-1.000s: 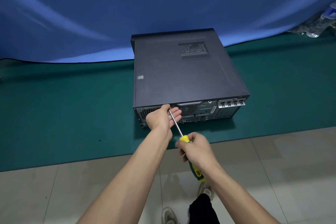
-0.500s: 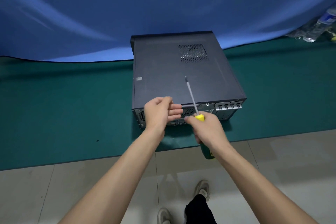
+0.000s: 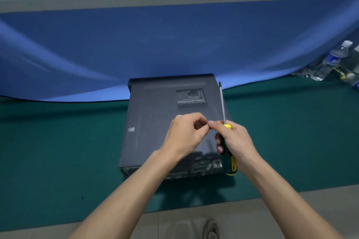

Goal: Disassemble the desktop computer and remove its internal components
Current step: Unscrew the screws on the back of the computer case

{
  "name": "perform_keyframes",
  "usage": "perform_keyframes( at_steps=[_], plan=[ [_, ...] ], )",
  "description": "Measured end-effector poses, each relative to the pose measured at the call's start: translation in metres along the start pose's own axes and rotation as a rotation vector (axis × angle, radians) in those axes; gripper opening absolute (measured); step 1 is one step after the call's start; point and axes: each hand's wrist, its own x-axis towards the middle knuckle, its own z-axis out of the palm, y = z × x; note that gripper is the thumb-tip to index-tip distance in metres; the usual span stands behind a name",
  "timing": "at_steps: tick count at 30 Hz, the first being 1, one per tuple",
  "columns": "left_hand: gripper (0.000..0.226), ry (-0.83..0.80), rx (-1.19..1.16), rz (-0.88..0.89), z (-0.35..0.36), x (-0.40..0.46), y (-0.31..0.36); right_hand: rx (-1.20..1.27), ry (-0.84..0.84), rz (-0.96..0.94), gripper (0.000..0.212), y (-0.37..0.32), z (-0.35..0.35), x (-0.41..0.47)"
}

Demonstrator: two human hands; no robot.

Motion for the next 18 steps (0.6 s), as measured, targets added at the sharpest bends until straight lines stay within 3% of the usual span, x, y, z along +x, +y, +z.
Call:
perform_keyframes(
  at_steps=[12, 15, 18],
  plan=[
    [0.01, -0.141, 0.241, 0.039, 0.08, 0.098, 0.01, -0.038, -0.026, 0.117, 0.024, -0.001, -0.083, 0.114],
    [0.016, -0.132, 0.32, -0.043, 0.1, 0.115, 0.003, -0.057, 0.041, 0.136, 0.023, 0.01, -0.1, 0.137],
    [0.02, -0.016, 0.494, -0.206, 0.113, 0.132, -0.013, -0.128, 0.12, 0.152, 0.024, 0.03, -0.116, 0.163]
  ],
)
